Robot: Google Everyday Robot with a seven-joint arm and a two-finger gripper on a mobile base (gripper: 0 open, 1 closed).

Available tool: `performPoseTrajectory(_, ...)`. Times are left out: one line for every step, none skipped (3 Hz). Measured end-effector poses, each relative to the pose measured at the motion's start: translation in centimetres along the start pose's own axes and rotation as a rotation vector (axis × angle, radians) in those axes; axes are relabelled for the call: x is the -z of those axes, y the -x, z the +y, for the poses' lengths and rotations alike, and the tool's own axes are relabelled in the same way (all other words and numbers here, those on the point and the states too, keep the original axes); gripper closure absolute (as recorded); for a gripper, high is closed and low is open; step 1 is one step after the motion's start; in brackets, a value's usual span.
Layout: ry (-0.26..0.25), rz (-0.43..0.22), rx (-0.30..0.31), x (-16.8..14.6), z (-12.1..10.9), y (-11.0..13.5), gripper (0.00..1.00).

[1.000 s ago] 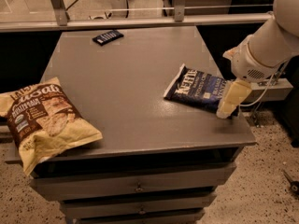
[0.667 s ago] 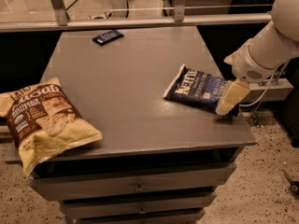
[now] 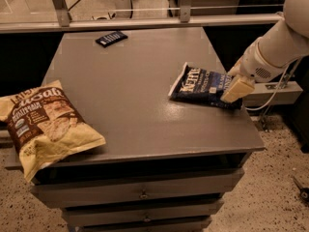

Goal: Move blue chip bag near rxbar blueberry

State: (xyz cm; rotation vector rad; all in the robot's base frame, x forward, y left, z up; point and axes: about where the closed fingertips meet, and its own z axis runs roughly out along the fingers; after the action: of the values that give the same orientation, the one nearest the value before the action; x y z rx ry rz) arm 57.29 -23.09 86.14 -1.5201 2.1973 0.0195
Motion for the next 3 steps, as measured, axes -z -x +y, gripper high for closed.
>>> performPoseTrajectory(-0.025, -0.044, -0.005, 1.9, -0.7, 1.2, 0.72)
performPoseTrajectory(-0.094, -0.099, 0.003, 5.2, -1.7, 2.8, 0.95)
performPoseTrajectory(-0.098, -0.102, 0.005, 5.4, -1.7, 3.0, 1.00)
